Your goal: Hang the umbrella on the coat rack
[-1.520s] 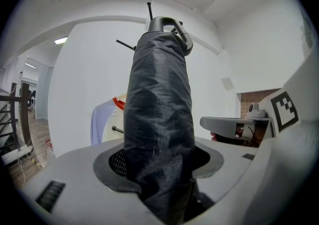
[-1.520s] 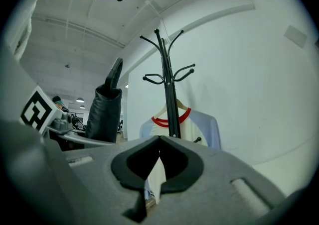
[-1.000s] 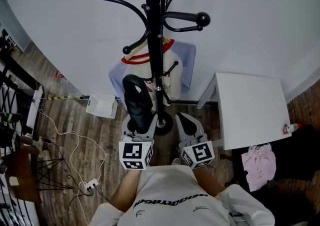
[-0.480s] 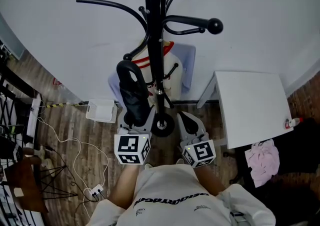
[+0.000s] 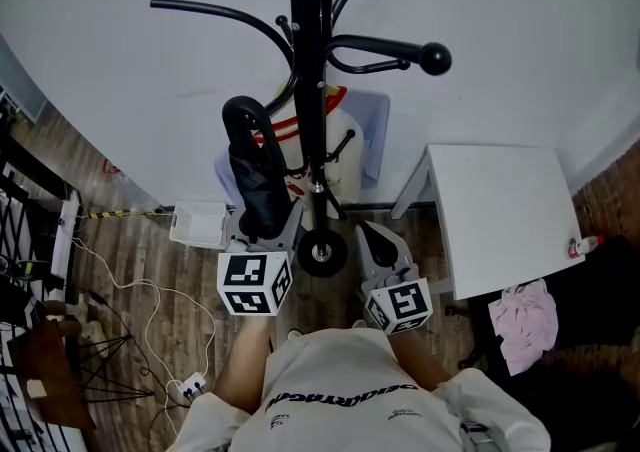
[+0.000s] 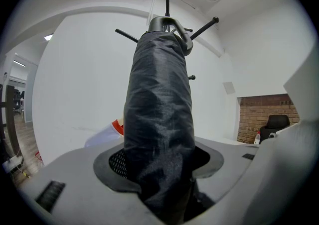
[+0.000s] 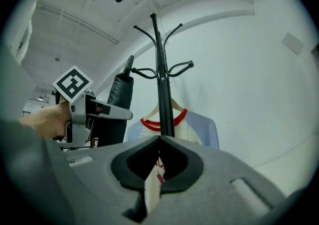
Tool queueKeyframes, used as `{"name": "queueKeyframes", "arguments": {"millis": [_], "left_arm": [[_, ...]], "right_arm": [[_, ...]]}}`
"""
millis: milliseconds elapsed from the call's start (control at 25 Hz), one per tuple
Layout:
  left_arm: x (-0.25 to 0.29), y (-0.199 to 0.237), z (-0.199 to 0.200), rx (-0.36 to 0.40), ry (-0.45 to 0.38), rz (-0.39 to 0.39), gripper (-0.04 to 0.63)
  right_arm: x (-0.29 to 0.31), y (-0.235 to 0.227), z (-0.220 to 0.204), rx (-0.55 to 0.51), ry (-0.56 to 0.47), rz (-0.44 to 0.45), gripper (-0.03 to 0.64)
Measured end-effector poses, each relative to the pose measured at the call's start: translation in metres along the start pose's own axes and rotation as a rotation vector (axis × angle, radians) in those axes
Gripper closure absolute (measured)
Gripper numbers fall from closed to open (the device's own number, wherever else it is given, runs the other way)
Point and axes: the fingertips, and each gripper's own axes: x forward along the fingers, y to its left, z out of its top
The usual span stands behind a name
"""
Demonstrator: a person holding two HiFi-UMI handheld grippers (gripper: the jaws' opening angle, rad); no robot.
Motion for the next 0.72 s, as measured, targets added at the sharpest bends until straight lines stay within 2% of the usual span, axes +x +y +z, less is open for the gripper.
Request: {"name": "queueKeyframes", "arguments": {"millis": [720], "left_arm": [[0.020,0.014,-0.006,-0.010,0.057,-0.016,0.341]], "right_arm": [[0.006,-0.005,0.001,-0.007,-0.006,-0.024,0.618]]}}
